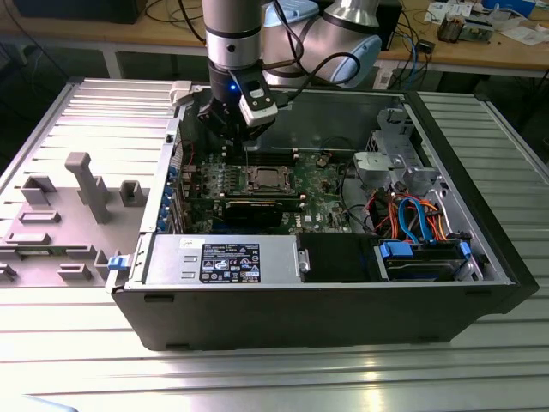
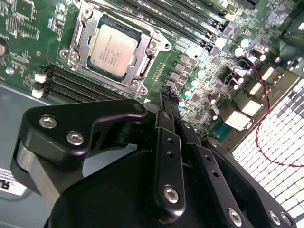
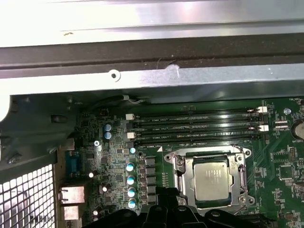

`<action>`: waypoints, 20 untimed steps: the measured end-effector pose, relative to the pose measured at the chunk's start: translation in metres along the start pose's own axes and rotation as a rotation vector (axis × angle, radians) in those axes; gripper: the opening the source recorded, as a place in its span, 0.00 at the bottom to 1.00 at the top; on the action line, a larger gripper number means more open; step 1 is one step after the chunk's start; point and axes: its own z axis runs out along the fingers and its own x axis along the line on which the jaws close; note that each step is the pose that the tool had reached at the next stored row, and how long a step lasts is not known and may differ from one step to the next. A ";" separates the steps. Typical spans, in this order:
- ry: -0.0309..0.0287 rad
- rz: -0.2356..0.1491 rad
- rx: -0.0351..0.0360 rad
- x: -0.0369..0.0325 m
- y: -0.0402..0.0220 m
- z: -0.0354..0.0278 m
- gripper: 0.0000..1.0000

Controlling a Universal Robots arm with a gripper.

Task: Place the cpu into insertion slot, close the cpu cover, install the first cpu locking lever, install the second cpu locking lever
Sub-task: 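Install the first cpu locking lever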

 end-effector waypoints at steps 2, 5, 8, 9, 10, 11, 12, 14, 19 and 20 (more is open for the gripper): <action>0.0000 -0.003 -0.0003 0.0000 0.0000 0.0001 0.11; 0.0000 -0.005 -0.0003 0.0004 0.0000 0.0000 0.11; 0.0001 -0.007 -0.0003 0.0005 0.0002 0.0000 0.11; 0.0001 -0.007 -0.0003 0.0005 0.0004 0.0000 0.11; 0.0001 -0.008 -0.0003 0.0006 0.0005 0.0000 0.11; 0.0001 -0.010 -0.0005 0.0008 0.0013 0.0001 0.11; 0.0003 -0.027 -0.0009 0.0008 0.0015 0.0000 0.11; 0.0005 -0.039 -0.0012 0.0008 0.0030 0.0001 0.11; 0.0005 -0.043 -0.0014 0.0013 0.0148 0.0003 0.11; 0.0005 -0.044 -0.0014 0.0013 0.0163 0.0003 0.11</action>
